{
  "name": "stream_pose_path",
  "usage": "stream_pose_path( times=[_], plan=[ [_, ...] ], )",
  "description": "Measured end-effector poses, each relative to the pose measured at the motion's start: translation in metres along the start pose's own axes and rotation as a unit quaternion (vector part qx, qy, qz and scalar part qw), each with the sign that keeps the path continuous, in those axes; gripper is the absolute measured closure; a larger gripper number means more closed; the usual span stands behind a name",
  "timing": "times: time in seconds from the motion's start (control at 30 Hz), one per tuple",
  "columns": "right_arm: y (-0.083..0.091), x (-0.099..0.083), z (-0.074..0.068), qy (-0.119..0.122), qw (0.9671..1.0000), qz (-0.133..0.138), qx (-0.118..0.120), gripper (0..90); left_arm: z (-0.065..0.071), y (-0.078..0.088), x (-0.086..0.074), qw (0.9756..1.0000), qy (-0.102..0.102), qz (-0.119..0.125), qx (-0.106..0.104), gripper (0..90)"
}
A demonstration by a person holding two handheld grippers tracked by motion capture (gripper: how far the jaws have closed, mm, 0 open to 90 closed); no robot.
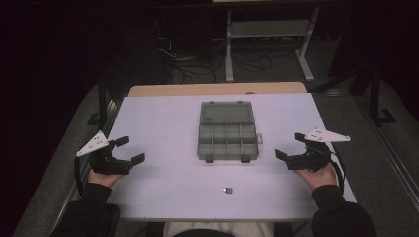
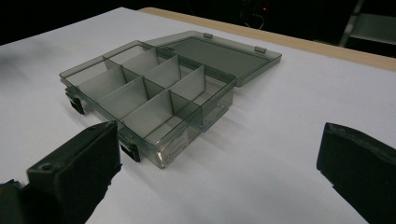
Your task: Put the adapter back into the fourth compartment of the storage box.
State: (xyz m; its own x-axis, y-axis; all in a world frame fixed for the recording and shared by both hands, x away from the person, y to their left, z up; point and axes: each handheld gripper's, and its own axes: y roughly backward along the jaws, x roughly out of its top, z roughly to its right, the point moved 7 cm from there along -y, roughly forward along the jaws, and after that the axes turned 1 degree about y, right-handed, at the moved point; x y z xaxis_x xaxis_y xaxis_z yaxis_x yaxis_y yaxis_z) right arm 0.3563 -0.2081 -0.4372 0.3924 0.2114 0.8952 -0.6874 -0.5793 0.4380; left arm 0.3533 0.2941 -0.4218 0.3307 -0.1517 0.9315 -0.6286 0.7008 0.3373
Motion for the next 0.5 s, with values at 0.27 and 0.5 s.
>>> stream_pose_path(
  times=[0.27, 0.5],
  plan=[
    [0.0005, 0.0001, -0.0016, 0.002, 1.0, 0.0, 0.002, 0.0, 0.0002, 0.0002, 0.0001, 1.0, -0.001, 0.0, 0.0, 0.0],
    [0.0004, 0.0003, -0.002, 0.002, 1.0, 0.0, 0.002, 0.0, 0.0004, 0.0001, 0.0, 1.0, 0.0, 0.0, 0.0, 0.0]
  ],
)
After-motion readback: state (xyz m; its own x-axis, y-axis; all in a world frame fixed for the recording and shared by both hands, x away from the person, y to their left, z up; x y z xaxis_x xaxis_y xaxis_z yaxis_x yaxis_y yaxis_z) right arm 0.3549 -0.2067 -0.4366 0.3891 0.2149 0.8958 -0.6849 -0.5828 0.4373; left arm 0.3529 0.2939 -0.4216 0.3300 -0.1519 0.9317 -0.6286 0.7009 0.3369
